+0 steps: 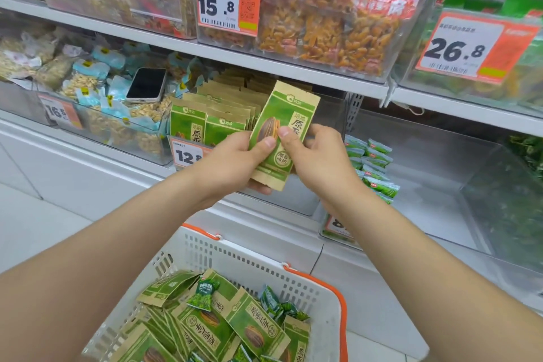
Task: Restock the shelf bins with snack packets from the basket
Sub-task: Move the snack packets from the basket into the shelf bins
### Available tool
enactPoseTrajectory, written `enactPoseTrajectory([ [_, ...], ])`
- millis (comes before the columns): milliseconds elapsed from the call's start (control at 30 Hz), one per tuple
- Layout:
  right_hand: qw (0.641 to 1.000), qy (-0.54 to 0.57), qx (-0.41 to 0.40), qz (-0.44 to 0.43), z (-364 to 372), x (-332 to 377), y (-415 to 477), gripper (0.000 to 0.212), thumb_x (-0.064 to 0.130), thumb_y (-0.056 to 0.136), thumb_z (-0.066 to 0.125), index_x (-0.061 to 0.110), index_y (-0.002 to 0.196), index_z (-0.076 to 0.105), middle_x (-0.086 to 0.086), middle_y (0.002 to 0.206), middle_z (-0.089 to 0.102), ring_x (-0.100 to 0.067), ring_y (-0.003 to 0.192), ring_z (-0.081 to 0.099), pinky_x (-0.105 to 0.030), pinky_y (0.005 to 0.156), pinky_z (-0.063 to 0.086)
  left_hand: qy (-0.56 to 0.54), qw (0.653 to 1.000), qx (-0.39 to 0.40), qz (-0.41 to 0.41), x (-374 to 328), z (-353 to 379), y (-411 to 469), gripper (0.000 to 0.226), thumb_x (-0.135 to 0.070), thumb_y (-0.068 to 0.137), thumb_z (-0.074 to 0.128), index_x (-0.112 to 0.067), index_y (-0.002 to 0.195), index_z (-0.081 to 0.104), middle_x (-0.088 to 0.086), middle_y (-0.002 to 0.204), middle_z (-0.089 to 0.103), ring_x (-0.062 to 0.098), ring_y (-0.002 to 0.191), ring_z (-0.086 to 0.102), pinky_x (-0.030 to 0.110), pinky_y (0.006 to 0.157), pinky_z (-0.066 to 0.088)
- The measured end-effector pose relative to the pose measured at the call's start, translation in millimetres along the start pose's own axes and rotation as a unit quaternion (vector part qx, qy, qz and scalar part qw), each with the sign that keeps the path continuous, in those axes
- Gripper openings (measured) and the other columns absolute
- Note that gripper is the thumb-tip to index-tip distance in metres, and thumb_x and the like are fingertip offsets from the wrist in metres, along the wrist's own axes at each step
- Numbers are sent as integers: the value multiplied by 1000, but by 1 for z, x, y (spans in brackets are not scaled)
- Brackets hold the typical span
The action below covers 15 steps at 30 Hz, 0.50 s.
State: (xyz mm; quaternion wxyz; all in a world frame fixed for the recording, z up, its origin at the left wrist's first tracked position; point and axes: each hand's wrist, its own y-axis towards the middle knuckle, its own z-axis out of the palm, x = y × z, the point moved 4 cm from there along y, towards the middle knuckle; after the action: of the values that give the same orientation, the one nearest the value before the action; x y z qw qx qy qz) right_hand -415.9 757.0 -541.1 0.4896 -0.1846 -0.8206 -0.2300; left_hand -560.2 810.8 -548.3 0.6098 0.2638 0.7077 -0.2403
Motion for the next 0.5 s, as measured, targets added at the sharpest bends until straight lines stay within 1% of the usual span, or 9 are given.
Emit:
enactPoseTrajectory([
  [33, 1000, -11, -4, 11, 3, 4, 3, 55, 69, 78, 61, 20, 101, 71, -1, 92, 78, -26, 89, 75, -50, 82, 62, 54, 998, -39, -3, 1, -1, 4, 41, -38, 112, 43, -3, 113, 65, 12, 86, 75, 22, 72, 71, 46, 69, 64],
  [67, 999, -23, -11, 22, 5, 7, 7, 51, 64, 83, 61, 17, 100, 69, -2, 95, 77, -28, 93, 74, -46, 83, 61, 146, 986, -81, 4, 0, -2, 8, 47, -43, 112, 39, -4, 105, 64, 13, 83, 74, 26, 69, 71, 46, 66, 61],
  [100, 998, -41, -28, 34, 6, 8, 13, 43, 56, 91, 60, 14, 100, 65, -6, 102, 74, -31, 98, 71, -41, 83, 57, 259, 957, -127, 22, -1, -6, 11, 52, -48, 112, 35, -7, 96, 62, 13, 81, 72, 32, 72, 71, 45, 66, 57],
  [167, 990, -95, -82, 67, 3, 11, 30, 30, 39, 103, 55, 9, 104, 55, -13, 117, 65, -35, 108, 63, -35, 81, 45, 440, 870, -213, 66, -6, -12, 13, 50, -51, 109, 33, -13, 90, 58, 11, 86, 67, 40, 82, 64, 43, 68, 49],
  [233, 982, -112, -113, 99, 4, 10, 50, 25, 26, 102, 56, 6, 118, 54, -15, 128, 62, -37, 115, 60, -34, 83, 42, 496, 819, -266, 111, -12, -18, 13, 30, -43, 104, 44, -16, 96, 55, 6, 91, 61, 37, 81, 58, 41, 65, 45],
  [300, 979, -103, -123, 127, 11, 3, 71, 39, 22, 98, 59, 6, 132, 48, -15, 134, 60, -39, 120, 59, -38, 92, 47, 509, 793, -287, 171, -16, -24, 18, 15, -32, 95, 55, -17, 98, 53, 5, 96, 55, 32, 86, 54, 41, 65, 43],
  [333, 976, -109, -125, 142, 15, -2, 79, 46, 23, 98, 60, 6, 136, 43, -15, 135, 60, -39, 122, 58, -41, 97, 48, 529, 775, -288, 194, -15, -25, 21, 17, -29, 90, 59, -16, 99, 52, 6, 100, 53, 32, 91, 51, 43, 68, 43],
  [400, 967, -146, -127, 164, 23, -12, 94, 59, 32, 99, 63, 7, 144, 33, -16, 139, 58, -40, 128, 55, -44, 103, 45, 578, 735, -292, 202, -8, -28, 28, 33, -27, 80, 66, -16, 106, 51, 10, 111, 50, 34, 101, 47, 46, 78, 41],
  [500, 955, -198, -116, 188, 32, -27, 113, 76, 35, 105, 56, 2, 159, 14, -15, 156, 45, -36, 143, 44, -40, 111, 39, 607, 725, -274, 176, 3, -32, 36, 65, -31, 70, 70, -19, 130, 49, 13, 143, 42, 39, 126, 42, 53, 97, 37],
])
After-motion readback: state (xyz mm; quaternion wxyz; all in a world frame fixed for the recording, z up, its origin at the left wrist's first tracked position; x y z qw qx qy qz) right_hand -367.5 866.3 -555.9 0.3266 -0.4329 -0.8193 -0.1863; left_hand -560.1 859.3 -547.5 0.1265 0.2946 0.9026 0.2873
